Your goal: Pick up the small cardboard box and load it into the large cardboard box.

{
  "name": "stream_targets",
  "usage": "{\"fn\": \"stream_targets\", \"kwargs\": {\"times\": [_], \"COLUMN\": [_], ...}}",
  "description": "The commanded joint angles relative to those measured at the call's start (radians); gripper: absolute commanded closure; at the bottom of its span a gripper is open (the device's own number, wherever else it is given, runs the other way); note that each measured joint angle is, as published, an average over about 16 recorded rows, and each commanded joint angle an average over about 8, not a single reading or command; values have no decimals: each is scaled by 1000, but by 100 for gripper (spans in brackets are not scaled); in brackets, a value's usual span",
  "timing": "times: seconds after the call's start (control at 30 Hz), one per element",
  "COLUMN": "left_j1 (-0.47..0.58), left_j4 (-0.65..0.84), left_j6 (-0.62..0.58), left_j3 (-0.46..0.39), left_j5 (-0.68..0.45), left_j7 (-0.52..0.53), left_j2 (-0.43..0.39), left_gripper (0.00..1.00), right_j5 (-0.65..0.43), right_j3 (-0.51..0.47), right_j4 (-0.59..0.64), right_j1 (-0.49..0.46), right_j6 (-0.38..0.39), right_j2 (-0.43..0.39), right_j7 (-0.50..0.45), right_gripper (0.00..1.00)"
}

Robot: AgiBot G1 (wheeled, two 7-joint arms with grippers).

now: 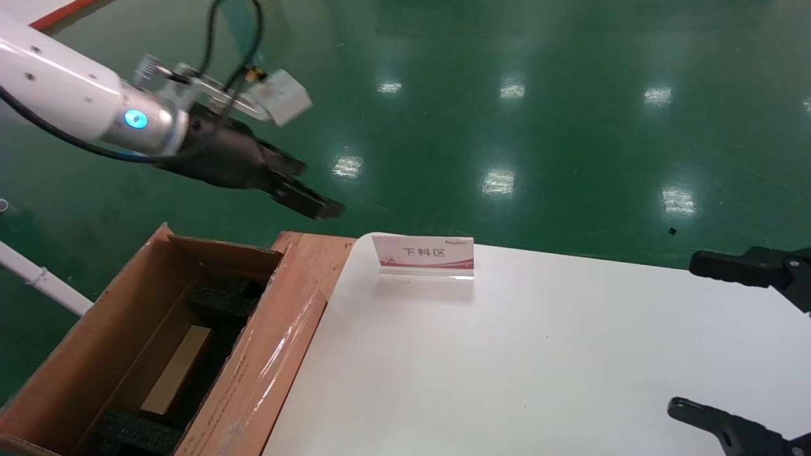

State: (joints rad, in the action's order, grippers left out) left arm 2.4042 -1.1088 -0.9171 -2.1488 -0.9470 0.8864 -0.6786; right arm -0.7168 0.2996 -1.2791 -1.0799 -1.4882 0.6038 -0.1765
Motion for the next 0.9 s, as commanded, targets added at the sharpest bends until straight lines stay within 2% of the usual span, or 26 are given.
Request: {"fn": "stream_targets", "kwargs": {"times": [0.03,0.9], "left_j1": [-53,-739], "left_j4": [-7,-98], "left_j6": [-23,-322], "left_j3": [74,1039], "left_j5": [9,120], "left_j7": [-28,-388], "left_j2": [3,37], "left_gripper": [0,0], "right_j5": [0,-1], "right_j3": [0,-1], "right_j4": [0,0], "right_j1": [0,1], "right_j6": [0,0], "right_j2": [0,0], "right_j7": [0,-1], "right_gripper": [0,0]}}
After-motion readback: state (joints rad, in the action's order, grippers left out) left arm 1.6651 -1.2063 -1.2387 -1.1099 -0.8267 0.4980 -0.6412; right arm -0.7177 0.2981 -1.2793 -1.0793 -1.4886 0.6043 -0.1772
